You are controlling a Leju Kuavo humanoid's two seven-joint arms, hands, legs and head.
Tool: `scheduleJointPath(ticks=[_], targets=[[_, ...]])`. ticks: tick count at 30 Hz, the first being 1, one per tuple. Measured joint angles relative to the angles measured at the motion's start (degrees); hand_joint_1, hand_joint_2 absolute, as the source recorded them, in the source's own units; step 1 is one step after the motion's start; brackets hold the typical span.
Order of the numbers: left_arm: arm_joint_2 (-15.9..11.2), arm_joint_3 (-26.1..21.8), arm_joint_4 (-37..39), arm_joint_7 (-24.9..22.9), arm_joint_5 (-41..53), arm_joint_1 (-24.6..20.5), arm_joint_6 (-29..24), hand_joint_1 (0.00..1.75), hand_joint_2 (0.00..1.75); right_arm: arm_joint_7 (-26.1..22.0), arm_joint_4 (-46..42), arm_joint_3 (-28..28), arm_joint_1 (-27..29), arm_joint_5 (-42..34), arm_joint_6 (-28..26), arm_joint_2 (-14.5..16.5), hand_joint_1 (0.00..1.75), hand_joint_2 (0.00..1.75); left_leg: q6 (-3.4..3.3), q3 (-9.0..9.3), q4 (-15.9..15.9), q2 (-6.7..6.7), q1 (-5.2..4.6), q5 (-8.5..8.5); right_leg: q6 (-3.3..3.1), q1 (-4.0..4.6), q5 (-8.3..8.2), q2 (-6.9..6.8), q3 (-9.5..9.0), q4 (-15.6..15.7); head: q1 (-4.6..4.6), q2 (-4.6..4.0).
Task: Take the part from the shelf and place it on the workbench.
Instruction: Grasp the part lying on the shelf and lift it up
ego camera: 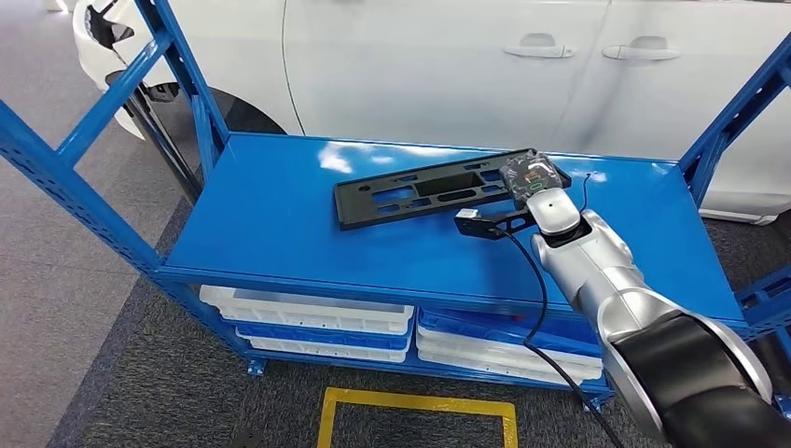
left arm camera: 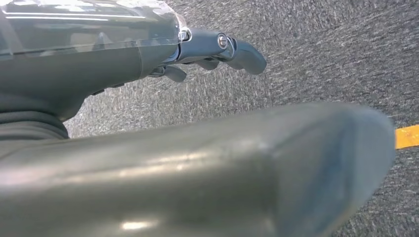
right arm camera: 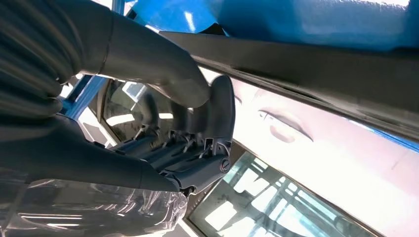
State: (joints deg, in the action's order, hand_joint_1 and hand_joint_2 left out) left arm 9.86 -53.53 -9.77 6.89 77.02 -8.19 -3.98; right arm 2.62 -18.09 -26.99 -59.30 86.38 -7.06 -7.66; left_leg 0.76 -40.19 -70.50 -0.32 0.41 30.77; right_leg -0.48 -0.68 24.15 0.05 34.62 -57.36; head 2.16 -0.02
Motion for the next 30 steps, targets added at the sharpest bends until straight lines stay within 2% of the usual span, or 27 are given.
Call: scheduleJointPath(ticks=[1,2,3,5,6,7,8,11,12,13,15,16,17,18,19,21,22,23,25,26,27,28,30], targets=[[0.00,-0.01,0.00,0.00,-0.03,0.04,-0.04,0.00,0.00,-0.18,0.16,0.00,0.01,0.12,-0.09,0.12,1.75,1.75,0.07,-1.34,-2.56,0.00,0.05,0.57,-0.02,0.03,0.03,0.01,-0.01,-0.04,0.00,0.00],[0.00,-0.02,0.00,0.00,-0.07,0.06,-0.08,0.00,0.00,-0.36,0.29,-0.01,0.00,0.26,-0.18,0.21,1.75,1.75,0.07,-1.78,-3.13,0.00,0.05,0.08,-0.01,0.05,0.07,0.02,-0.03,-0.10,0.00,0.00],[0.00,-0.02,0.00,0.01,-0.09,0.07,-0.12,0.00,0.00,-0.53,0.38,-0.01,-0.02,0.44,-0.26,0.30,1.75,1.75,-0.01,-1.09,-1.38,0.00,0.05,-1.43,0.03,0.06,0.14,0.03,-0.07,-0.17,0.00,0.00],[0.00,-0.03,0.00,0.08,-0.13,0.03,-0.20,0.00,0.00,-0.81,0.43,-0.02,-0.16,0.83,-0.49,0.46,1.75,1.75,-0.39,2.36,6.02,0.00,0.01,-5.18,0.27,0.12,0.36,0.07,-0.18,-0.37,0.00,0.01],[0.00,-0.02,0.00,0.13,-0.14,-0.01,-0.25,0.00,0.00,-0.95,0.44,-0.02,-0.30,0.96,-0.64,0.52,1.75,1.75,-0.65,3.87,9.24,-0.04,-0.08,-6.25,0.46,0.21,0.45,0.10,-0.13,-0.51,0.00,0.01],[0.01,-0.02,0.00,0.16,-0.15,-0.04,-0.30,0.00,0.00,-1.07,0.45,-0.02,-0.46,1.03,-0.82,0.57,1.75,1.75,-0.89,4.76,11.22,-0.07,-0.16,-6.67,0.72,0.29,0.48,0.11,-0.03,-0.59,0.00,0.01],[0.01,-0.02,0.00,0.17,-0.16,-0.04,-0.33,0.00,0.00,-1.17,0.46,-0.02,-0.59,1.08,-1.00,0.60,1.75,1.75,-1.15,5.05,11.91,-0.11,-0.26,-6.51,0.99,0.37,0.45,0.13,0.08,-0.59,0.00,0.01],[0.02,-0.07,0.00,0.20,-0.18,-0.03,-0.44,0.00,0.00,-1.63,0.45,-0.01,-0.84,1.10,-1.55,0.63,1.52,1.75,-2.09,5.13,12.44,-0.12,-0.14,-6.85,1.89,0.27,0.90,0.11,0.36,-1.03,-0.01,0.01],[0.02,-0.09,0.00,0.22,-0.19,-0.12,-0.50,0.00,0.00,-1.86,0.44,0.03,-0.97,0.93,-1.89,0.64,1.40,1.75,-2.46,5.21,12.67,-0.11,-0.05,-7.01,2.13,0.20,1.91,0.09,0.95,-2.45,-0.01,0.01],[0.04,-0.10,0.00,0.26,-0.22,-0.18,-0.56,0.00,0.00,-2.33,0.44,0.15,-1.09,0.40,-2.44,0.64,1.32,1.75,-2.73,5.28,12.84,-0.11,0.03,-7.13,2.33,0.12,3.52,0.08,2.16,-5.20,-0.01,0.01],[0.08,-0.11,0.00,0.39,-0.41,-0.16,-0.61,0.00,0.00,-4.27,0.42,0.90,-1.12,-1.88,-4.29,0.67,1.20,1.75,-2.98,5.26,12.84,-0.12,-0.02,-7.15,2.61,0.04,7.12,0.07,5.79,-13.04,0.00,0.01],[0.10,-0.11,0.00,0.48,-0.50,-0.07,-0.62,0.00,0.00,-5.67,0.36,1.55,-1.02,-3.42,-5.54,0.70,1.19,1.75,-2.99,5.25,12.81,-0.12,-0.04,-7.14,2.70,0.01,8.05,0.07,7.32,-16.15,-0.01,0.01],[0.11,-0.12,0.00,0.57,-0.61,-0.01,-0.63,0.00,0.00,-7.07,0.21,2.28,-0.93,-4.80,-6.80,0.75,1.19,1.75,-2.99,5.26,12.76,-0.13,-0.06,-7.12,2.71,-0.01,7.88,0.06,7.95,-17.28,-0.01,0.01],[0.11,-0.13,0.00,0.65,-0.66,0.01,-0.65,0.00,0.00,-8.27,-0.08,2.98,-0.93,-5.80,-7.95,0.80,1.20,1.75,-2.96,5.28,12.69,-0.14,-0.08,-7.08,2.62,-0.02,6.56,0.06,7.38,-15.95,-0.01,0.01],[0.11,-0.13,0.00,0.71,-0.68,0.01,-0.65,0.00,0.00,-9.15,-0.44,3.56,-1.05,-6.40,-8.79,0.85,1.20,1.75,-2.88,5.32,12.60,-0.16,-0.10,-7.01,2.42,-0.01,4.49,0.06,5.80,-12.58,-0.02,0.00],[0.20,-0.13,0.00,0.78,-0.70,-0.04,-0.66,0.00,0.00,-10.09,-1.12,4.43,-1.59,-6.87,-9.60,0.95,0.93,1.75,-2.61,5.23,12.36,-0.17,-0.24,-6.85,1.80,0.22,1.08,0.03,1.98,-4.38,-0.01,0.00],[0.25,-0.13,0.00,0.78,-0.71,-0.04,-0.67,0.00,0.00,-10.35,-1.37,4.74,-1.82,-6.94,-9.80,1.02,0.94,1.75,-2.40,5.12,12.29,-0.18,-0.29,-6.81,1.55,0.39,0.37,0.01,0.85,-1.88,-0.01,0.01],[0.28,-0.13,0.00,0.79,-0.73,-0.01,-0.69,0.00,0.00,-10.76,-1.61,5.01,-1.98,-6.93,-10.06,1.09,0.98,1.75,-2.16,5.02,12.28,-0.17,-0.32,-6.80,1.34,0.58,0.29,0.00,0.39,-0.74,-0.01,0.01],[0.29,-0.14,0.00,0.79,-0.88,0.10,-0.72,0.00,0.00,-12.25,-2.47,5.30,-2.03,-6.80,-10.83,1.27,1.27,1.75,-1.58,4.95,12.34,-0.15,-0.33,-6.78,0.96,0.59,0.20,0.02,0.33,-0.45,-0.01,0.01],[0.28,-0.15,0.00,0.81,-0.98,0.16,-0.74,0.00,0.00,-13.33,-3.17,5.38,-2.05,-6.93,-11.22,1.40,1.24,1.75,-1.26,4.86,12.04,-0.11,-0.32,-6.47,0.68,0.44,0.08,0.01,0.24,-0.23,-0.01,0.01],[0.27,-0.15,0.00,0.83,-1.07,0.19,-0.77,0.00,0.00,-14.61,-4.16,5.49,-2.04,-7.54,-11.50,1.60,1.17,1.75,-0.94,4.43,10.90,-0.08,-0.30,-5.64,0.34,0.25,-0.04,-0.01,0.14,-0.01,-0.01,0.01],[0.26,-0.15,0.00,0.85,-1.10,0.21,-0.79,0.00,0.00,-16.10,-5.44,5.71,-1.91,-8.73,-11.56,1.81,0.95,1.75,-0.63,3.50,8.65,-0.05,-0.24,-4.24,0.06,0.04,-0.13,-0.04,0.04,0.19,-0.01,0.01],[0.21,-0.15,0.00,0.87,-1.11,0.26,-0.80,0.00,0.00,-19.43,-9.34,6.36,-0.65,-12.65,-10.63,2.15,0.34,1.75,-0.16,0.31,1.31,-0.03,0.02,-0.59,-0.23,0.06,-0.10,-0.03,-0.02,0.21,0.00,0.01]])
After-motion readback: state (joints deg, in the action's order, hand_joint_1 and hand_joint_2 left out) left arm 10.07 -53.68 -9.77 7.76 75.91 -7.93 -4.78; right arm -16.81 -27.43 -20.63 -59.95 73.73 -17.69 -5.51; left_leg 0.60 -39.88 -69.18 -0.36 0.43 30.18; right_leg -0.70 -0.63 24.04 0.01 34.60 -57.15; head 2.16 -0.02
